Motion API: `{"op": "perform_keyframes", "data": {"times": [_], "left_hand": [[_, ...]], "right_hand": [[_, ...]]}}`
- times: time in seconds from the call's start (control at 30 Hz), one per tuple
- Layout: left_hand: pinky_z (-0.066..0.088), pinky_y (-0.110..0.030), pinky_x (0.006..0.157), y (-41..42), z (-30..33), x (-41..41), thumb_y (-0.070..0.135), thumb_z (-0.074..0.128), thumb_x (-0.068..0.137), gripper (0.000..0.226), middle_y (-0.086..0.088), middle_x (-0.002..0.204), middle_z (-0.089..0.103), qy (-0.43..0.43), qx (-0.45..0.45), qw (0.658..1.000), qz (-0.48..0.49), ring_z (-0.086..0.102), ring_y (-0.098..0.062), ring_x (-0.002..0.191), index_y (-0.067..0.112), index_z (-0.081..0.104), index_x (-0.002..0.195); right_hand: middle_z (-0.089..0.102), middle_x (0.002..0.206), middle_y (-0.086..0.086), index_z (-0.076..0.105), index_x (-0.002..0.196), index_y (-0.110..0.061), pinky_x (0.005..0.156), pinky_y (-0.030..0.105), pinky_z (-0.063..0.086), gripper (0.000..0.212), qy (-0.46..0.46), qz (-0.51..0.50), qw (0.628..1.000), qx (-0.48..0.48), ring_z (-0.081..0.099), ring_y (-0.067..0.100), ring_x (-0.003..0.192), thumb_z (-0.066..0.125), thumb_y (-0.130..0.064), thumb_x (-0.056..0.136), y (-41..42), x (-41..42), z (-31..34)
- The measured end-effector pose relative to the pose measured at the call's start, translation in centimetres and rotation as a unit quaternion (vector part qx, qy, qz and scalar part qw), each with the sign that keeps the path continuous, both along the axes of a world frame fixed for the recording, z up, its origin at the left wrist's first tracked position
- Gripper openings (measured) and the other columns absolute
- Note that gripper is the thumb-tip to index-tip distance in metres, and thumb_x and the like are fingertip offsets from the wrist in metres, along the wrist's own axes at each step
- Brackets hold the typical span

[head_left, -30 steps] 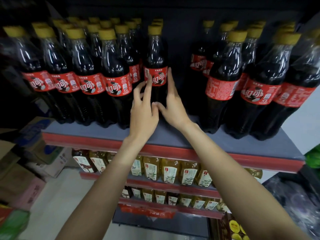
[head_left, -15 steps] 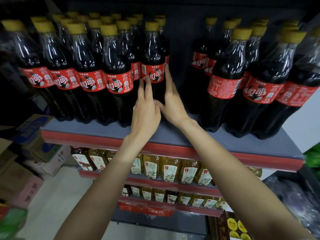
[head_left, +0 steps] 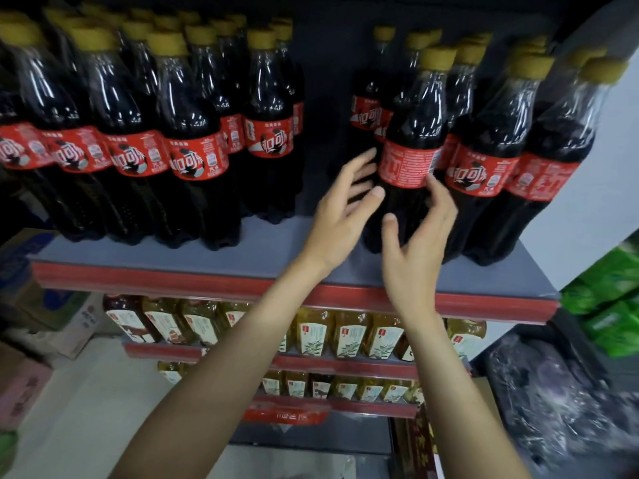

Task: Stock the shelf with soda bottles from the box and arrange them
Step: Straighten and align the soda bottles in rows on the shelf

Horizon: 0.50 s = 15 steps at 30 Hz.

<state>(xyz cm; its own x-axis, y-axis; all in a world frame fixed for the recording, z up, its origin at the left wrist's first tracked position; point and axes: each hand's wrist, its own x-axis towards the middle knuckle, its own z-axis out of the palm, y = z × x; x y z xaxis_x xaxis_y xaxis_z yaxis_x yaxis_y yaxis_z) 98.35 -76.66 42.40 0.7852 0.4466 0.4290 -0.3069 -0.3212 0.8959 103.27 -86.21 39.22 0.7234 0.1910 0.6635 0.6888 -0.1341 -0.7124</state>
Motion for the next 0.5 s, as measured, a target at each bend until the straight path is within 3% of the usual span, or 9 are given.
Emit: {"op": "perform_keyframes", "data": {"times": [0.1, 0.2, 0.3, 0.43, 0.5], "left_hand": [[0.039, -0.013, 0.098, -0.9, -0.2, 0.3, 0.029, 0.049, 0.09, 0.056, 0.0, 0.148, 0.039, 0.006, -0.006, 1.0, -0.009, 0.045, -0.012, 0.128, 0.024, 0.034, 0.144], [0.043, -0.012, 0.092, -0.6, -0.5, -0.4, 0.028, 0.048, 0.089, 0.052, 0.001, 0.136, 0.047, -0.024, -0.031, 0.999, 0.028, 0.053, -0.005, 0.117, 0.024, 0.037, 0.14], [0.042, -0.008, 0.085, 0.3, -0.9, -1.3, 0.028, 0.047, 0.09, 0.048, 0.004, 0.123, 0.047, -0.027, -0.006, 0.996, 0.087, 0.052, 0.007, 0.1, 0.025, 0.041, 0.137], [0.044, -0.01, 0.084, 2.2, -1.1, -3.1, 0.022, 0.051, 0.093, 0.044, 0.005, 0.131, 0.047, -0.038, 0.007, 0.989, 0.142, 0.053, 0.001, 0.106, 0.03, 0.038, 0.135], [0.043, -0.009, 0.086, 3.1, -0.9, -4.3, 0.011, 0.054, 0.094, 0.05, 0.013, 0.13, 0.046, -0.049, 0.012, 0.987, 0.152, 0.05, 0.007, 0.113, 0.029, 0.033, 0.137]], "right_hand": [[0.024, 0.154, 0.01, 0.014, 0.15, -0.005, 0.117, 0.032, 0.026, 0.077, 0.033, 0.062, 0.997, -0.027, 0.025, 0.018, 0.144, 0.058, -0.005, 0.087, -0.1, 0.3, -0.3], [0.028, 0.153, 0.011, 0.01, 0.15, -0.009, 0.113, 0.044, 0.034, 0.088, 0.043, 0.114, 0.992, -0.027, 0.031, 0.02, 0.141, 0.066, -0.012, 0.083, 0.1, 1.5, 0.0], [0.038, 0.147, 0.008, 0.01, 0.15, -0.013, 0.109, 0.041, 0.039, 0.096, 0.058, 0.191, 0.979, -0.04, 0.041, 0.015, 0.135, 0.075, -0.02, 0.08, 1.2, 2.2, 0.8], [0.053, 0.129, 0.0, 0.016, 0.138, -0.02, 0.103, 0.026, 0.044, 0.088, 0.12, 0.301, 0.943, -0.08, 0.055, 0.006, 0.119, 0.079, -0.009, 0.077, 3.4, 2.3, 1.9], [0.057, 0.127, 0.004, 0.019, 0.132, -0.024, 0.105, 0.031, 0.044, 0.084, 0.158, 0.356, 0.915, -0.105, 0.057, 0.008, 0.118, 0.078, -0.005, 0.076, 4.5, 2.3, 2.2]]}}
